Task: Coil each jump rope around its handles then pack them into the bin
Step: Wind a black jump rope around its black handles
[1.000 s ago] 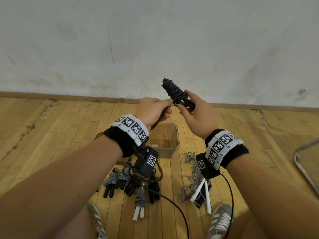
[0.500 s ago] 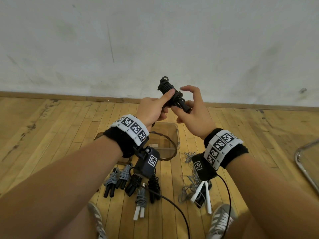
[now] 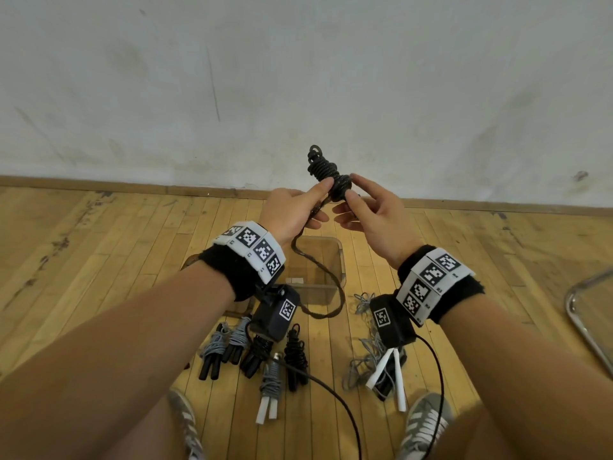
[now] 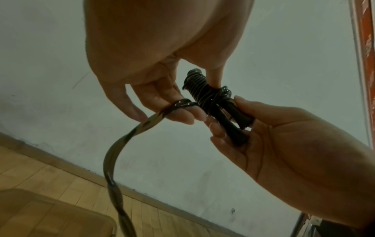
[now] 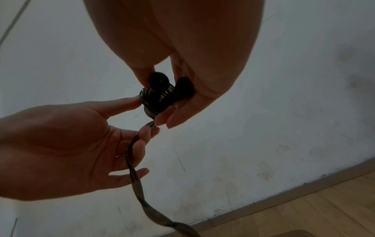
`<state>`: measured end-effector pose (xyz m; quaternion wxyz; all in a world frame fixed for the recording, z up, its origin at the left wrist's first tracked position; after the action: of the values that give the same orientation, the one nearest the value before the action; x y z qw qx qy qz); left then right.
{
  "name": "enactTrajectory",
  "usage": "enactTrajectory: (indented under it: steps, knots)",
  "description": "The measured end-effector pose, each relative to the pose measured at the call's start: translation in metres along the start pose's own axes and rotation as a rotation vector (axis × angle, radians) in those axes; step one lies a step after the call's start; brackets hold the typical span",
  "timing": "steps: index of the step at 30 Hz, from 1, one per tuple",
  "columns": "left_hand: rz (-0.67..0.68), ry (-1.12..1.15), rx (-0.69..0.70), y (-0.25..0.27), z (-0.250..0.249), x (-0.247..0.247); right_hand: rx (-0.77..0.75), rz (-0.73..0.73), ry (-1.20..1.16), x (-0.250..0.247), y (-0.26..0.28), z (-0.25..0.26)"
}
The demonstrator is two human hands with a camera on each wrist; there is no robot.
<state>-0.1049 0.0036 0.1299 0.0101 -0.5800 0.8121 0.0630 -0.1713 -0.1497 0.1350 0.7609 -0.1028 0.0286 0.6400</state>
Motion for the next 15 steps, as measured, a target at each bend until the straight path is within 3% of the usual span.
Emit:
enactTrajectory:
  steps: [15]
  knots:
    - [0.029,0.031,-0.1,-0.006,0.006,-0.001,-0.104,-0.065,0.506,-0.006,-0.002,-0.004]
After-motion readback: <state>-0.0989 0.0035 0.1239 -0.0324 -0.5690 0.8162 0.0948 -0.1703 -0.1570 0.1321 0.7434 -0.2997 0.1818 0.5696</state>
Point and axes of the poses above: each hand's wrist, its own y-axis away from the middle knuckle, its own x-axis out of the palm, z = x × y, the point moved 3 cm from there along -y, towards the middle knuckle, and after that the axes turned 3 degrees about z, right-handed, at the moved point
